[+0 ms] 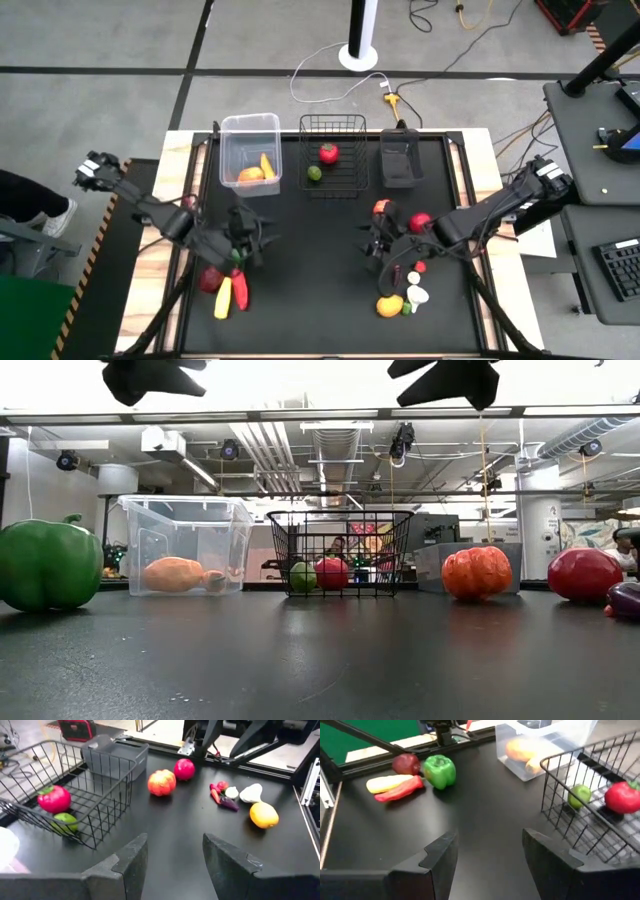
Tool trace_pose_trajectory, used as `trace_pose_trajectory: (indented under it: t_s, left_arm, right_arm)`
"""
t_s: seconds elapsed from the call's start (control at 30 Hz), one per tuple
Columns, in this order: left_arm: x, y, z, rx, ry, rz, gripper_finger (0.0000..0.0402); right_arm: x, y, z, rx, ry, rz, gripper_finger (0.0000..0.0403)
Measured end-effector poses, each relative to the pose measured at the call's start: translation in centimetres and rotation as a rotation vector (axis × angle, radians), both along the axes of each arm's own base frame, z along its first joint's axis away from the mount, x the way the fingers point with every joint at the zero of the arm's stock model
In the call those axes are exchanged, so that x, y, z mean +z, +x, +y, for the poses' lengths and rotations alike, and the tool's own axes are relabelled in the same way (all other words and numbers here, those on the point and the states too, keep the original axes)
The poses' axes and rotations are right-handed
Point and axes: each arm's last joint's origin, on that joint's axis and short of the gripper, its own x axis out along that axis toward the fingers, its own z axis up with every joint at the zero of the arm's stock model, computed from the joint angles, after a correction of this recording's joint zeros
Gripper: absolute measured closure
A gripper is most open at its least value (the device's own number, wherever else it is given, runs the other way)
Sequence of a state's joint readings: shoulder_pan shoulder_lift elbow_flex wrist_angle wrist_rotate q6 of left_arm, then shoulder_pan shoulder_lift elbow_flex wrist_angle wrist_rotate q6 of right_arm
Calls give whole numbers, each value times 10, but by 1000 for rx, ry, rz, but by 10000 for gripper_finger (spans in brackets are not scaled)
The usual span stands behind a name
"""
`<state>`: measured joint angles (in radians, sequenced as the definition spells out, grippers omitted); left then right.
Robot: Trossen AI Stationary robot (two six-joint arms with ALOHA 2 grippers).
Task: Sort produce into baskets
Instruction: Put the small orange chili pepper into the black basket
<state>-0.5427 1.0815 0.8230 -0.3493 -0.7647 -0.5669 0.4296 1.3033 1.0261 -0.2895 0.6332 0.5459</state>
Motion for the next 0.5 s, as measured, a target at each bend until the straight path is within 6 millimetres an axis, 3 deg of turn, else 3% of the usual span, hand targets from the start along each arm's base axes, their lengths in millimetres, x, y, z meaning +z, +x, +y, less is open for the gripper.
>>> trace_pose_trajectory:
  t_s: [0.2, 0.5]
  left_arm:
    - [-4, 2, -1, 13, -11, 11, 230]
    - [-3, 2, -1, 20, -8, 5, 230]
  right_arm:
    - [10, -7, -4, -77, 57, 110, 180]
    - [11, -17, -13, -191, 133, 225, 106]
